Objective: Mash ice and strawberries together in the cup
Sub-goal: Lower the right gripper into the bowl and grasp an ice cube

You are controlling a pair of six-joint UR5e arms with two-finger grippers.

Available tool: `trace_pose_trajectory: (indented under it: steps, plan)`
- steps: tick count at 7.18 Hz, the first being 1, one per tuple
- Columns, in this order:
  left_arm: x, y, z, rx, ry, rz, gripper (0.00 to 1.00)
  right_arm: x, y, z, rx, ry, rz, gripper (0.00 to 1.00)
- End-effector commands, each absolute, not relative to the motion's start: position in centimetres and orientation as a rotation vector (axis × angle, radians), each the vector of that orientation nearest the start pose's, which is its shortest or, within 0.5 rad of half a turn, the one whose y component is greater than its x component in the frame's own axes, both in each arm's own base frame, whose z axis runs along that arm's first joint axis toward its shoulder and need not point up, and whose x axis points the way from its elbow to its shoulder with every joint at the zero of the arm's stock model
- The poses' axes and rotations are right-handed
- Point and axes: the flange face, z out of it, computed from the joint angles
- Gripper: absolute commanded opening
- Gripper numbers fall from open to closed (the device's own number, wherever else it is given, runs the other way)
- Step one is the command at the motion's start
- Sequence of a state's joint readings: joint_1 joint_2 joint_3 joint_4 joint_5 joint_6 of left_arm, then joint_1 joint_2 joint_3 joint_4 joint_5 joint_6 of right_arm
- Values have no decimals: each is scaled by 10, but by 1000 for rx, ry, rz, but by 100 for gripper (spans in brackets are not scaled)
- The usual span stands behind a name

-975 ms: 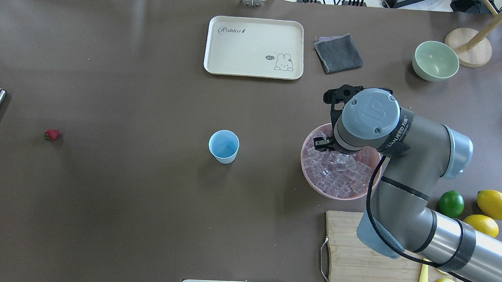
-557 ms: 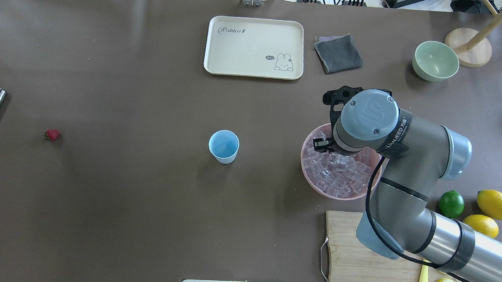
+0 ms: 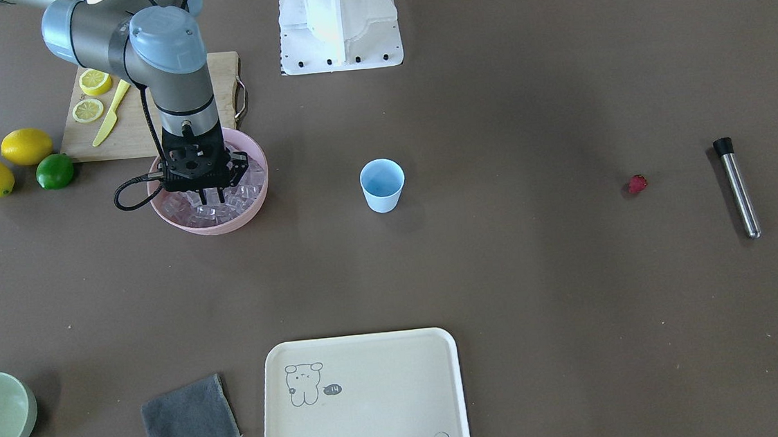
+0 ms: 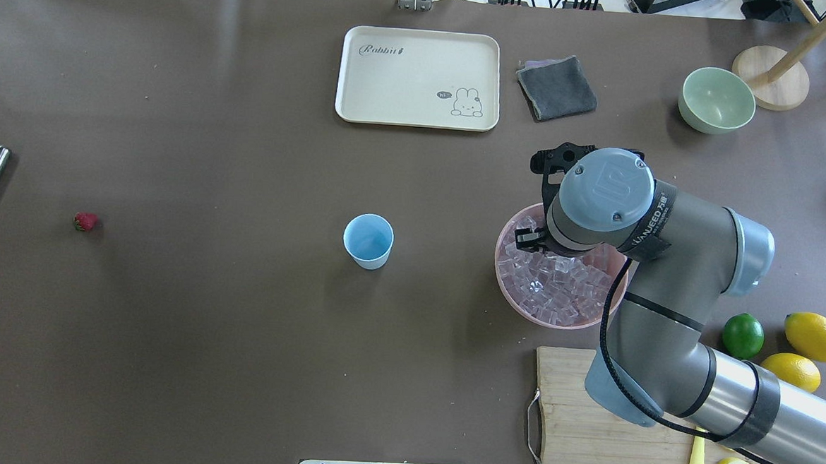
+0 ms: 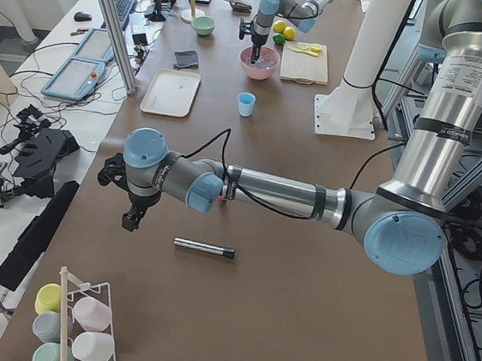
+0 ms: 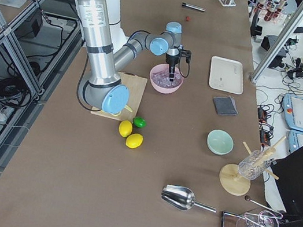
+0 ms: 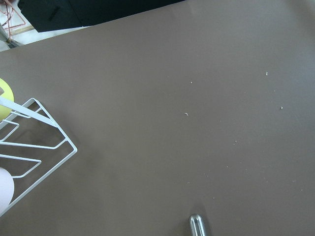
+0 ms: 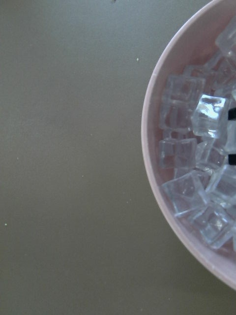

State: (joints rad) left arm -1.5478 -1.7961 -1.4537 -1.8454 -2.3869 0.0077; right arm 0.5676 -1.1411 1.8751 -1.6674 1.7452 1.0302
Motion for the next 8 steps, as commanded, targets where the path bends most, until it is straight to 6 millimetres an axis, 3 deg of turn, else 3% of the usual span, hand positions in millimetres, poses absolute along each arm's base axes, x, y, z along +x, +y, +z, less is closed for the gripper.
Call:
trace_pose_trajectory:
  steps: [1,3,5,7,8]
  plan:
    - [-47,-604,562,353,809,184,99,-430,-438,290,200,-664,-3,26]
    - [-47,-604,561,354,809,184,99,-433,-444,260,203,-706,25,26]
    - [-47,-604,560,354,809,184,99,-452,-446,190,171,-714,81,26]
    - [-47,-606,557,360,809,186,99,-500,-452,146,134,-732,149,26]
    - [-47,-608,554,362,809,187,99,-521,-440,132,124,-739,158,27]
